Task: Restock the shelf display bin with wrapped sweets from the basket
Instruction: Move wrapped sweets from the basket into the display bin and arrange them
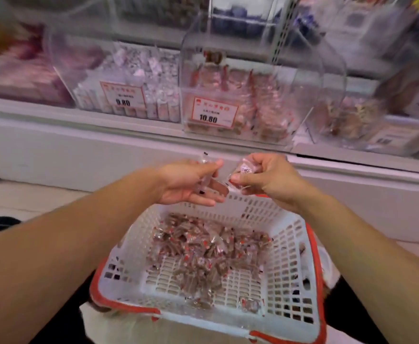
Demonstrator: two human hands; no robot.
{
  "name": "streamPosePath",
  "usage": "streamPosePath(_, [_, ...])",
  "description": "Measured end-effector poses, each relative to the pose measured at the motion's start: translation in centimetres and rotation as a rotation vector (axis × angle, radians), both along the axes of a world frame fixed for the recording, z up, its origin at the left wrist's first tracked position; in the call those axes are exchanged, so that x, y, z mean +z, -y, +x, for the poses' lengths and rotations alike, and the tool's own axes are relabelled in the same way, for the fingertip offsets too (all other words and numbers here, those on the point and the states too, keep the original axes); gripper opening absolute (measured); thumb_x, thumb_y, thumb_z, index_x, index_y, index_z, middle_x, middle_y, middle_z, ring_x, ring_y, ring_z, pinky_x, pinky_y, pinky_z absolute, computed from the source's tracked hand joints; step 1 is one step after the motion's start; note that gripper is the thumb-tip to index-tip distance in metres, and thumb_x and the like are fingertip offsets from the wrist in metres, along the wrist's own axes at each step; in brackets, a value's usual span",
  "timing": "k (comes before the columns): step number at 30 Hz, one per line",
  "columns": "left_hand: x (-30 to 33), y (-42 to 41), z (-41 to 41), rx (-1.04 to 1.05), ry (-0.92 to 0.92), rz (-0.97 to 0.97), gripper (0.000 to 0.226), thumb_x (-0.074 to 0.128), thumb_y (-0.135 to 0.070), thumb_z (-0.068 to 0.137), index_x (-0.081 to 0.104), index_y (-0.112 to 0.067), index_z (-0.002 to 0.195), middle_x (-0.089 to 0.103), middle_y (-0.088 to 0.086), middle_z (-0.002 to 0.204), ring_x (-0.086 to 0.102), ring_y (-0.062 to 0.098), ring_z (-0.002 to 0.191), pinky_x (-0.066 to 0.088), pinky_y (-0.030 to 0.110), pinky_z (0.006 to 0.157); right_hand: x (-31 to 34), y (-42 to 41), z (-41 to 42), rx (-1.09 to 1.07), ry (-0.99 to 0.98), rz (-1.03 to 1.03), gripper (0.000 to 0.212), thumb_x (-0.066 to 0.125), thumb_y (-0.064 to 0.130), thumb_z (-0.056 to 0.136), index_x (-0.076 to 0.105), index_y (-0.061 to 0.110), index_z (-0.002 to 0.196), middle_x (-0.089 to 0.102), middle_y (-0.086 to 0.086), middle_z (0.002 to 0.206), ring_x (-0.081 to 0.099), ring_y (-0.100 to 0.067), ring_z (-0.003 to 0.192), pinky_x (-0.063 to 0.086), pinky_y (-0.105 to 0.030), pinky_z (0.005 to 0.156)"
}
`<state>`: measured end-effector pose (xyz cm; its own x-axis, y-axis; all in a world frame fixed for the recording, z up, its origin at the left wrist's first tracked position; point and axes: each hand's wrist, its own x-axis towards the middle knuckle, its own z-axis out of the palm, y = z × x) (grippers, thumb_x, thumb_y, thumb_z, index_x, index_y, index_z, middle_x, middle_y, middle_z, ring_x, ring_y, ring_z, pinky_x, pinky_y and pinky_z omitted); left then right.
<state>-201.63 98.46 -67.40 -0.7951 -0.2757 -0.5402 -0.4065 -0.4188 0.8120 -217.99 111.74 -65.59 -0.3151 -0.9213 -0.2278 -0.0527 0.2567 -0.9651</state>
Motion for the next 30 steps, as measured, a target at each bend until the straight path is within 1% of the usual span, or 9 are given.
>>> streamPosePath(5, [1.6, -0.4, -0.7, -0.067, 0.052, -0.191, 0.066, 0.041, -0.07, 0.088, 0.062, -0.015, 0.117, 0.069, 0.002, 0.08, 0.063, 0.008, 0.06, 0.047, 0.018, 0.045, 1.2, 1.1, 0.5, 0.082, 0.282, -0.047, 0.022, 0.057, -0.003, 0.094, 0.065, 0.005, 0.113, 0.07, -0.009, 0.089, 0.071, -0.017, 0.075, 0.061, -0.025, 0.071])
streamPosePath(8, [0.2, -0.4, -0.2, -0.084, 0.075, -0.021, 0.055, 0.049, -0.063, 0.085, 0.064, -0.014, 0.105, 0.069, 0.005, 0.084, 0.066, 0.01, 0.063, 0.049, 0.017, 0.042, -1.3, 1.3, 2.2, -0.02, 0.225, -0.067, 0.039, 0.063, -0.006, 0.089, 0.058, 0.006, 0.125, 0.067, -0.013, 0.082, 0.068, -0.011, 0.064, 0.055, -0.019, 0.059])
streamPosePath(11, [-3.2, -0.5, 0.9, -0.012, 0.122, 0.258, 0.038, 0.056, -0.044, 0.085, 0.066, -0.011, 0.1, 0.072, 0.011, 0.084, 0.072, 0.018, 0.066, 0.055, 0.022, 0.045, -5.9, 1.4, 4.1, -0.128, 0.168, -0.034, 0.029, 0.071, -0.009, 0.081, 0.066, 0.009, 0.104, 0.071, 0.002, 0.069, 0.063, -0.001, 0.056, 0.047, -0.013, 0.053])
streamPosePath(15, [-8.2, -0.5, 3.9, 0.073, 0.223, 0.348, 0.024, 0.06, -0.024, 0.086, 0.065, -0.006, 0.101, 0.071, 0.009, 0.08, 0.071, 0.016, 0.066, 0.059, 0.023, 0.053, -14.1, 0.7, 5.5, -0.284, 0.583, 0.124, 0.018, 0.063, 0.003, 0.093, 0.065, 0.004, 0.11, 0.071, -0.005, 0.087, 0.067, -0.015, 0.075, 0.058, -0.021, 0.065])
streamPosePath(18, [-10.8, -0.6, 6.0, 0.097, 0.297, 0.286, 0.028, 0.06, -0.009, 0.09, 0.062, -0.007, 0.117, 0.07, 0.006, 0.09, 0.068, 0.016, 0.079, 0.061, 0.028, 0.061, -21.3, -1.7, 7.2, 0.071, -0.077, 0.412, 0.028, 0.074, 0.011, 0.087, 0.067, 0.004, 0.113, 0.064, 0.003, 0.087, 0.061, -0.019, 0.086, 0.051, -0.019, 0.068])
streamPosePath(22, [-12.4, -0.7, 6.7, 0.103, 0.327, 0.298, 0.048, 0.07, -0.003, 0.071, 0.062, -0.005, 0.118, 0.07, 0.008, 0.095, 0.068, 0.017, 0.088, 0.061, 0.029, 0.069, -28.3, -3.0, 10.3, 0.495, -0.715, 0.625, 0.069, 0.066, 0.005, 0.084, 0.041, 0.025, 0.145, 0.035, -0.011, 0.148, 0.061, -0.034, 0.103, 0.056, -0.038, 0.081])
streamPosePath(24, [-12.7, -0.6, 6.5, 0.126, 0.288, 0.346, 0.047, 0.071, -0.003, 0.072, 0.063, -0.006, 0.118, 0.07, 0.01, 0.102, 0.069, 0.02, 0.095, 0.06, 0.032, 0.075, -29.6, -3.1, 11.3, 0.453, -0.833, 0.574, 0.059, 0.056, 0.008, 0.09, 0.041, 0.03, 0.142, 0.032, -0.01, 0.151, 0.065, -0.029, 0.09, 0.058, -0.037, 0.074])
streamPosePath(26, [-12.8, -0.6, 6.3, 0.143, 0.249, 0.392, 0.045, 0.07, -0.004, 0.076, 0.062, -0.006, 0.12, 0.071, 0.013, 0.11, 0.069, 0.025, 0.103, 0.06, 0.036, 0.079, -29.9, -3.2, 11.7, 0.406, -0.873, 0.529, 0.037, 0.049, 0.019, 0.096, 0.051, 0.029, 0.132, 0.055, -0.009, 0.134, 0.066, -0.025, 0.086, 0.056, -0.032, 0.072])
streamPosePath(30, [-12.5, -0.7, 6.2, 0.053, 0.275, 0.313, 0.046, 0.072, -0.017, 0.077, 0.059, -0.005, 0.12, 0.071, 0.017, 0.113, 0.07, 0.027, 0.104, 0.061, 0.032, 0.072, -27.5, -2.8, 10.0, 0.372, -0.541, 0.703, 0.017, 0.062, 0.013, 0.091, 0.072, 0.01, 0.105, 0.073, -0.011, 0.096, 0.066, -0.02, 0.073, 0.058, -0.037, 0.073])
